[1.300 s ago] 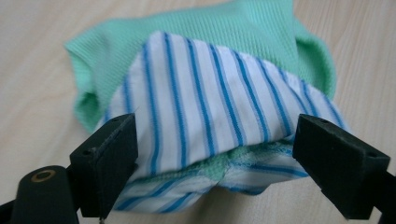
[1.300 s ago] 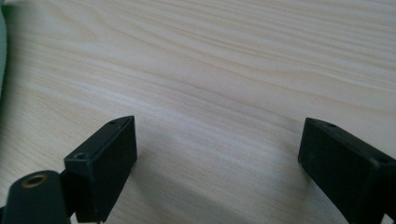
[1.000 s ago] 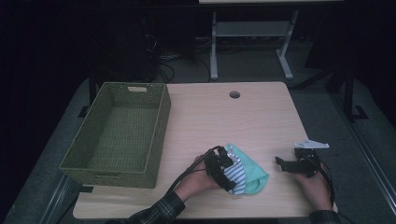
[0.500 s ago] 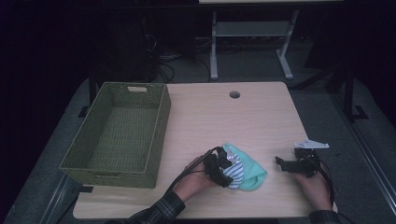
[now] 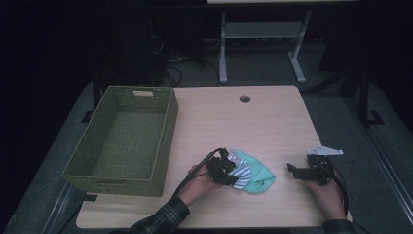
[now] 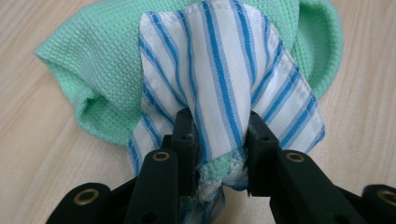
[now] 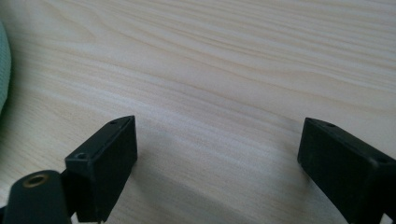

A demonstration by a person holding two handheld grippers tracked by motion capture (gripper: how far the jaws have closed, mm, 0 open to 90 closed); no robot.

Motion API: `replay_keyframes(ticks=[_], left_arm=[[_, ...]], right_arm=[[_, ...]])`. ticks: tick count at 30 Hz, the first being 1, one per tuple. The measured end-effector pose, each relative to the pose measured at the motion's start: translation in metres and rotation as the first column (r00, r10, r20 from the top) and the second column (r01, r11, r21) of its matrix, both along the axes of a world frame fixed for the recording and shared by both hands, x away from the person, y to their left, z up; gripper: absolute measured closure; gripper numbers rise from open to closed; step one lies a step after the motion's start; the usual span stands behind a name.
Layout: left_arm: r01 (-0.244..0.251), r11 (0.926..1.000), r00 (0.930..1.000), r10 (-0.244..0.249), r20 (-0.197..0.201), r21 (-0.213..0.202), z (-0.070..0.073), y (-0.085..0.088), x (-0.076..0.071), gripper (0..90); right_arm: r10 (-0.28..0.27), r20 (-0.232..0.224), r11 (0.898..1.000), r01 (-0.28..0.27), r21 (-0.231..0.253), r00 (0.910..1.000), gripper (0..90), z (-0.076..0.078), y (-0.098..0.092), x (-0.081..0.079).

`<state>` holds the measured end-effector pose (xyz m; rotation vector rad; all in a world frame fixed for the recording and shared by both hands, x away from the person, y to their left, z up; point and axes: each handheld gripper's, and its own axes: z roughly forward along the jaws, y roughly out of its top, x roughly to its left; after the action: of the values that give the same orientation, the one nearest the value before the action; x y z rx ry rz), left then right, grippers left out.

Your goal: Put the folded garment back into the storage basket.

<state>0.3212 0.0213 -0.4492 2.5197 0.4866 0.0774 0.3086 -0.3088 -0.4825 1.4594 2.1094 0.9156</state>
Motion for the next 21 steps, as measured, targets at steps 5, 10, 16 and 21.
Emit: replay_keyframes(ticks=[5,10,16,21], left_arm=[[0.008,1.0000,1.0000,-0.008,0.000,0.001,0.004,0.002,0.000,69.9],[0.013,0.9995,0.9998,-0.014,-0.015,-0.029,0.014,0.005,0.001,69.9],[0.015,0.9973,0.9993,-0.017,-0.032,-0.072,0.032,0.011,0.004,69.7],[0.003,0.9954,0.9994,-0.006,-0.034,-0.096,0.047,0.015,0.006,69.7]], right_arm=[[0.000,0.000,1.000,0.000,0.000,1.0000,11.4,0.000,0.000,0.000],[0.000,0.000,1.000,0.000,0.000,1.0000,11.4,0.000,0.000,0.000],[0.000,0.000,1.000,0.000,0.000,1.0000,11.4,0.000,0.000,0.000],[0.000,0.000,1.000,0.000,0.000,1.0000,11.4,0.000,0.000,0.000]])
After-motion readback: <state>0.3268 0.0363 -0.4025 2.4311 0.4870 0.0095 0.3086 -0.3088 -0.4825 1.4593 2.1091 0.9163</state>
